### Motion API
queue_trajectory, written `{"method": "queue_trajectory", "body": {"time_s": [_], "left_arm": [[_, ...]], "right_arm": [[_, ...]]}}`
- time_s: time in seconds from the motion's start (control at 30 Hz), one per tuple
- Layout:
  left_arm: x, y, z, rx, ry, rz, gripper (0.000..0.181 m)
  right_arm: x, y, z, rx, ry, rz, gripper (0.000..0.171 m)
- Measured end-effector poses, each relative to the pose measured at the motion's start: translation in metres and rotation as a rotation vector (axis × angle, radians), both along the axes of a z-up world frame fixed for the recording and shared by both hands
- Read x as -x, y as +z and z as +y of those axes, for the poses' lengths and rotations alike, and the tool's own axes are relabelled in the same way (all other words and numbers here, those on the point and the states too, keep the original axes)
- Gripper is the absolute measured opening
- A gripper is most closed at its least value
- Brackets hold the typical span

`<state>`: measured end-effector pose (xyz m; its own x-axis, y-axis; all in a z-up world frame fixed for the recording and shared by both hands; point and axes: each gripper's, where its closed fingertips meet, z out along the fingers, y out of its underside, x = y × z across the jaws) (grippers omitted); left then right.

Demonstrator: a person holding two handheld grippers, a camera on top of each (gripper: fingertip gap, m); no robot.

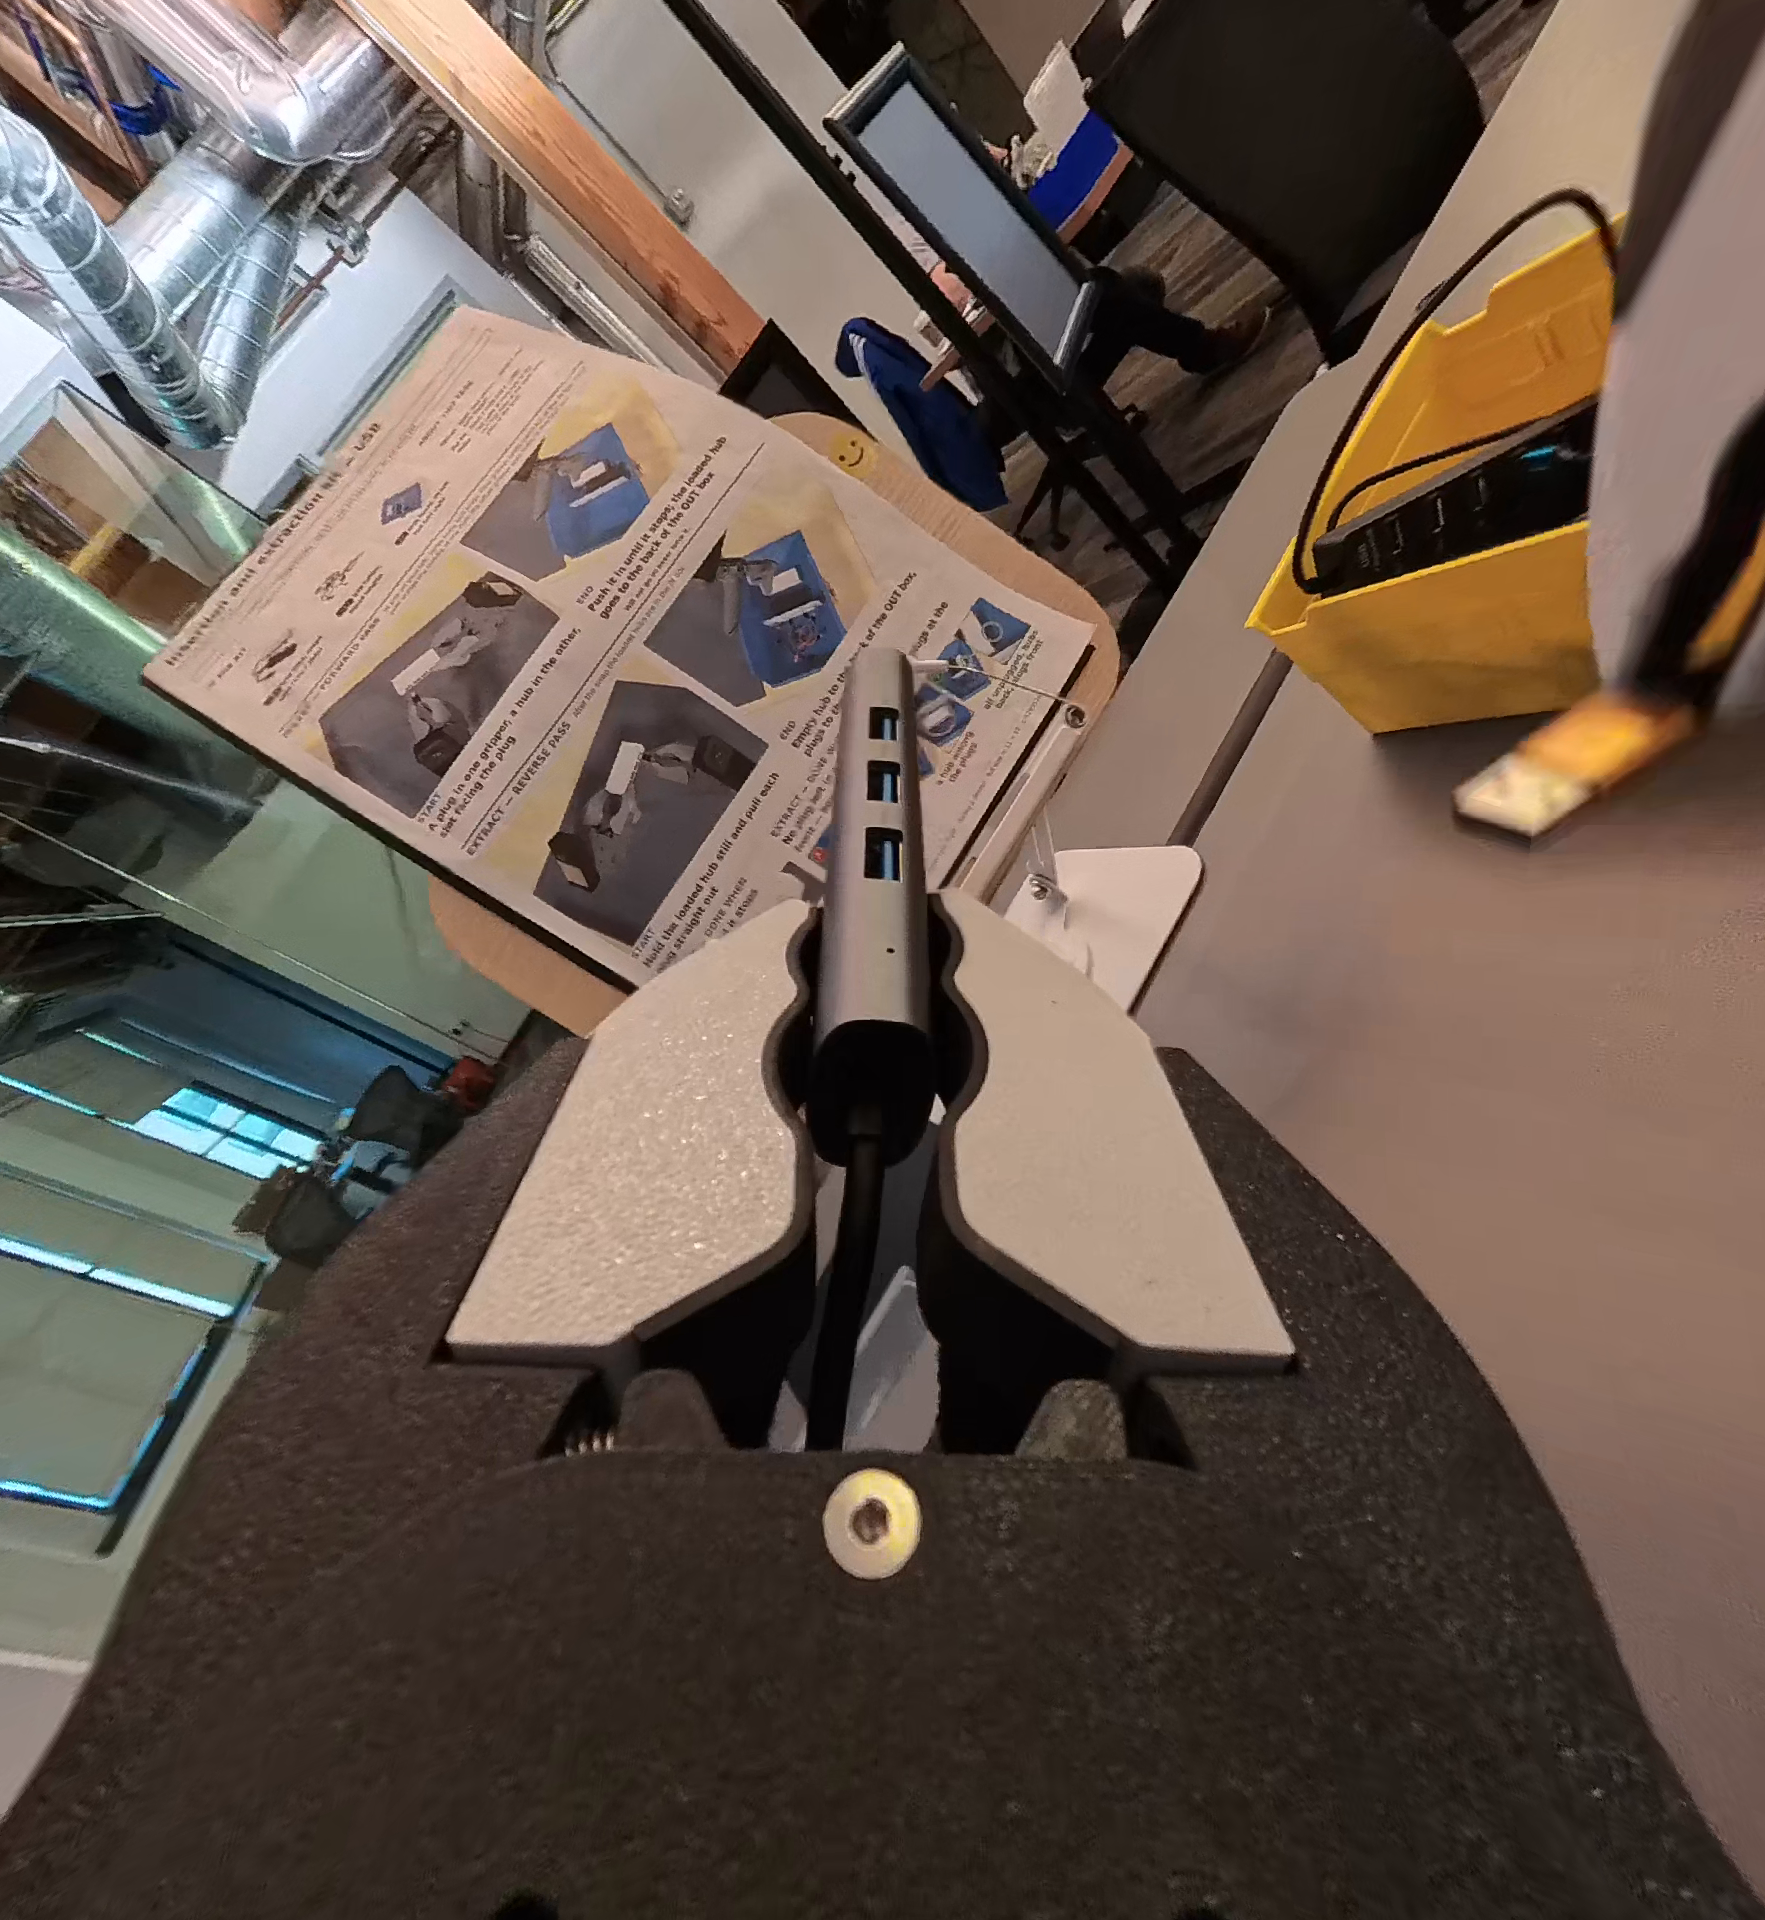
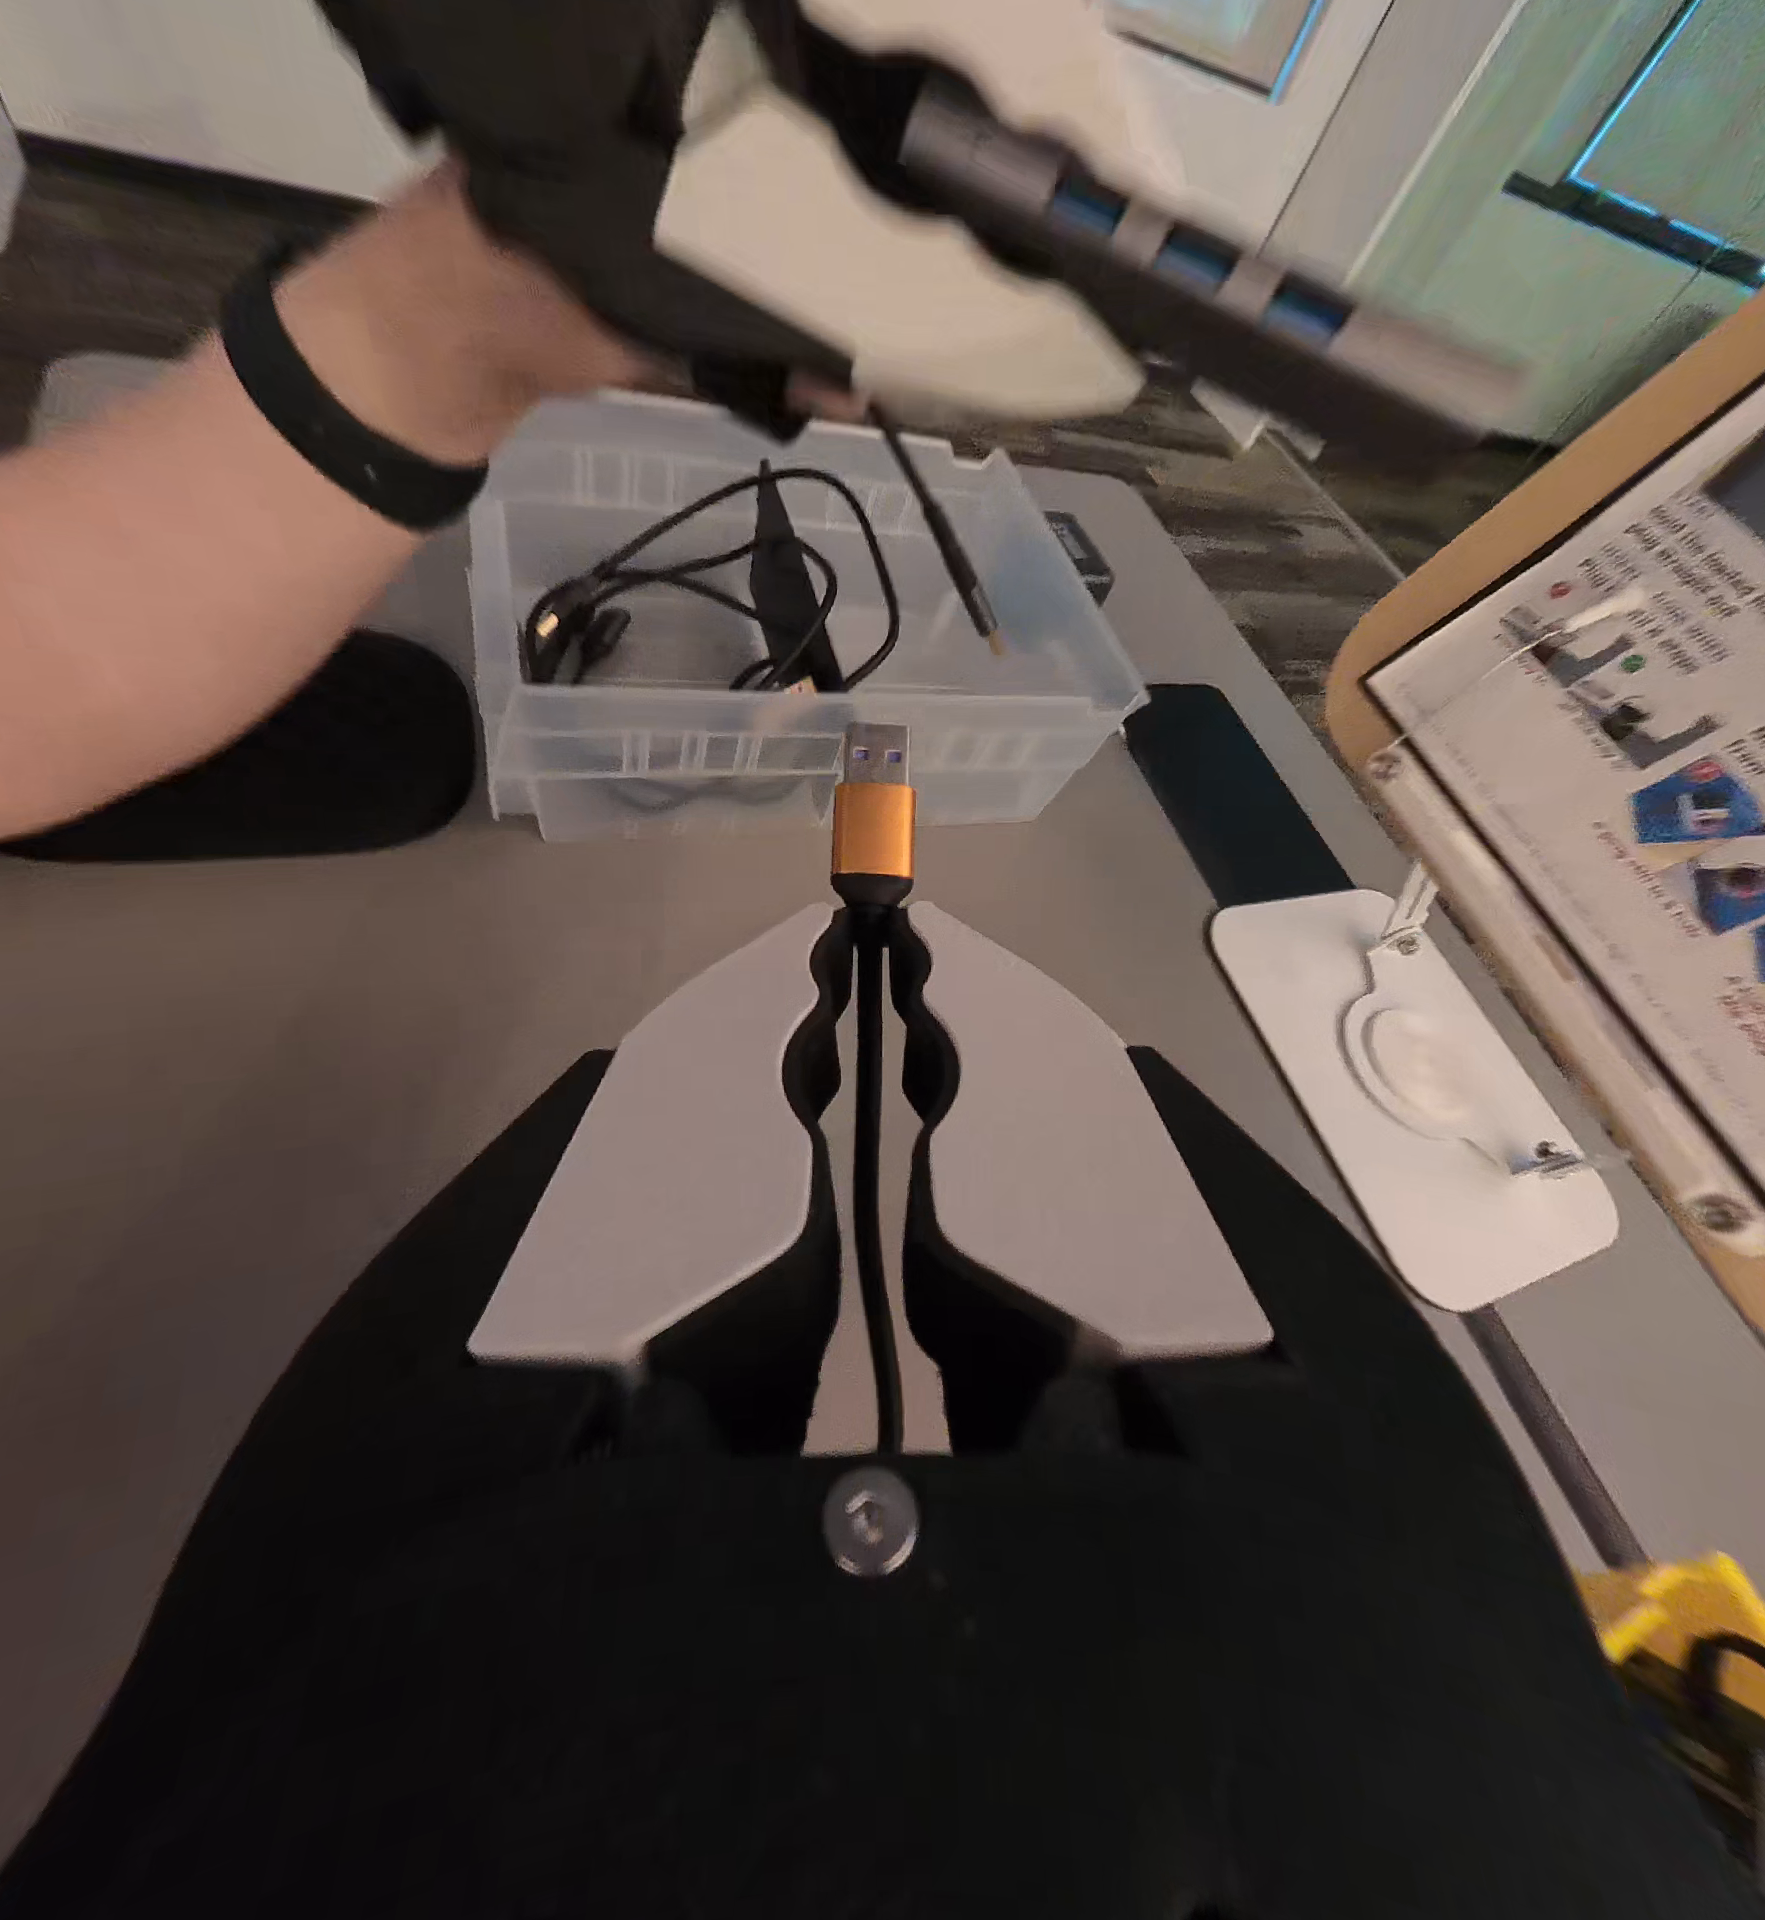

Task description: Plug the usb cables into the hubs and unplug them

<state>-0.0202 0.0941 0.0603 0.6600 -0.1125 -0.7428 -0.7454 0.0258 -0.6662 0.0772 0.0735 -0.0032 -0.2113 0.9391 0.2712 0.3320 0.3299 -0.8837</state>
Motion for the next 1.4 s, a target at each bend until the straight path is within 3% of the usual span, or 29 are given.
{"method": "queue_trajectory", "body": {"time_s": [0.13,0.23,0.7,1.4], "left_arm": [[-0.007,-0.005,0.009,-0.027,0.047,0.087,0.017],[-0.022,-0.011,0.017,-0.050,0.050,0.154,0.017],[-0.070,-0.063,0.045,0.015,0.037,0.417,0.017],[-0.083,-0.079,0.049,0.024,0.046,0.559,0.017]], "right_arm": [[-0.017,0.046,0.015,0.047,-0.068,-0.029,0.008],[-0.031,0.054,0.034,0.023,-0.195,-0.044,0.008],[-0.044,0.006,0.061,0.105,-0.319,-0.233,0.008],[-0.040,-0.019,0.060,0.168,-0.315,-0.328,0.008]]}}
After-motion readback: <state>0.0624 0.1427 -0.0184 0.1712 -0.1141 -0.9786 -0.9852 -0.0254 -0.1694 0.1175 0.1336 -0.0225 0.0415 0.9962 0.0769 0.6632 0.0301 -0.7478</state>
